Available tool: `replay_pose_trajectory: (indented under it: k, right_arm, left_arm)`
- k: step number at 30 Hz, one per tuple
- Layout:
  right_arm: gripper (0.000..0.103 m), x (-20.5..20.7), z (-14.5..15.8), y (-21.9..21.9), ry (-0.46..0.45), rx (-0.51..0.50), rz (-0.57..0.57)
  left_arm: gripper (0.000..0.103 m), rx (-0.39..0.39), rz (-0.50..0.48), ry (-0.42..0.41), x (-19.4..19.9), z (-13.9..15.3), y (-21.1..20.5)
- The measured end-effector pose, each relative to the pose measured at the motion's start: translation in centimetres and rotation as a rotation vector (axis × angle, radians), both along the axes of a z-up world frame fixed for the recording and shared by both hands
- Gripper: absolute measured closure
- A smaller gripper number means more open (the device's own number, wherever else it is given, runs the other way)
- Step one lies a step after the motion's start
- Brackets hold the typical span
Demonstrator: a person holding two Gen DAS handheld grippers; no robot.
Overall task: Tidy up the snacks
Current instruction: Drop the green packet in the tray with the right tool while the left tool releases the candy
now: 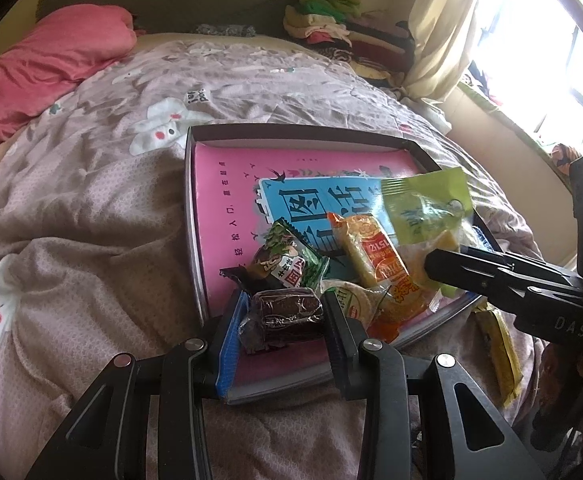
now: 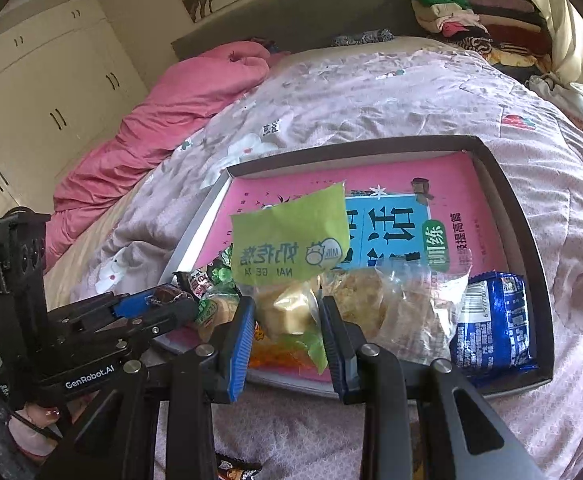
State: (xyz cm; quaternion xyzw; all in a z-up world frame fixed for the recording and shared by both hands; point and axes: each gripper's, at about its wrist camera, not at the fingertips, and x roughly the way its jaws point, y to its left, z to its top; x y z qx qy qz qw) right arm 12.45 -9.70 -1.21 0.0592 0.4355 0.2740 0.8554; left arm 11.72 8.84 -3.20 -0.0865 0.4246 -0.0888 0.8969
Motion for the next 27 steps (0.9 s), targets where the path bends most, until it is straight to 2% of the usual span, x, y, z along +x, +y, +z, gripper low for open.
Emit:
replay_pose_trajectory:
  k: [27]
  right_arm:
    - [0.069, -0.47, 0.42, 0.57, -0.043, -0.122, -0.048]
  left_arm:
    - [0.064, -0.007, -0.006, 0.004, 0.06, -0.04, 0.02]
